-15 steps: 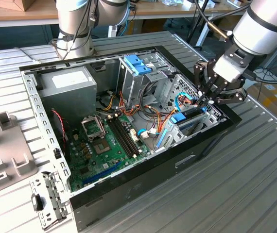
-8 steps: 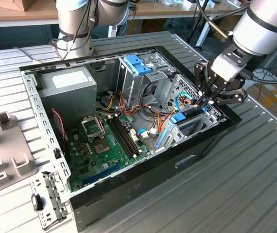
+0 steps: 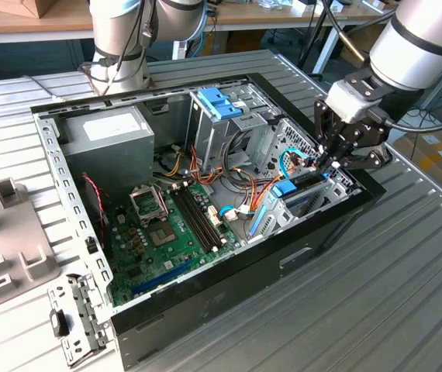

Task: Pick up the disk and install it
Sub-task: 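Insert the first disk wire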

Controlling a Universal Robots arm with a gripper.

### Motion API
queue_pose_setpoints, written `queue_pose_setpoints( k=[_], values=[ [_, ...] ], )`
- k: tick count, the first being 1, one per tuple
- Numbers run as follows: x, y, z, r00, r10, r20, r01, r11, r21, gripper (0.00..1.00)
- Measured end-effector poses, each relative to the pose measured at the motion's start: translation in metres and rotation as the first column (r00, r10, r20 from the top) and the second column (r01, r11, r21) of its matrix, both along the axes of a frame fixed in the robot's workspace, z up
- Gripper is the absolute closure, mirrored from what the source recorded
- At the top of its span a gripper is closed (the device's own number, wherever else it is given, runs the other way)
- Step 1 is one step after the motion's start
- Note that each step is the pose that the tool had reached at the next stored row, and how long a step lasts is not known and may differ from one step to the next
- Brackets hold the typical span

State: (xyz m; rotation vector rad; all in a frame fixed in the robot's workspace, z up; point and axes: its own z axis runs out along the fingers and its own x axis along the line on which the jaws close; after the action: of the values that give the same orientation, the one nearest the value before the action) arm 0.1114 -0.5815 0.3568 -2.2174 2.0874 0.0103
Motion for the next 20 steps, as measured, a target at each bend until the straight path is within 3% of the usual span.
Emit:
queue_pose_setpoints(
  k=[3,10,13,20],
  values=[
    [0.0000,0.0000,-0.0008,0.9979,-0.064,0.0000,0.064,0.9979,0.0000,0.83],
    [0.0000,0.0000,-0.0012,0.9960,-0.090,0.0000,0.090,0.9960,0.0000,0.83],
    [0.0000,0.0000,-0.0016,0.9927,-0.121,0.0000,0.121,0.9927,0.0000,0.83],
    [-0.0054,0.0000,-0.0017,0.9924,-0.123,-0.0001,0.123,0.9924,0.0005,0.83]
  ],
)
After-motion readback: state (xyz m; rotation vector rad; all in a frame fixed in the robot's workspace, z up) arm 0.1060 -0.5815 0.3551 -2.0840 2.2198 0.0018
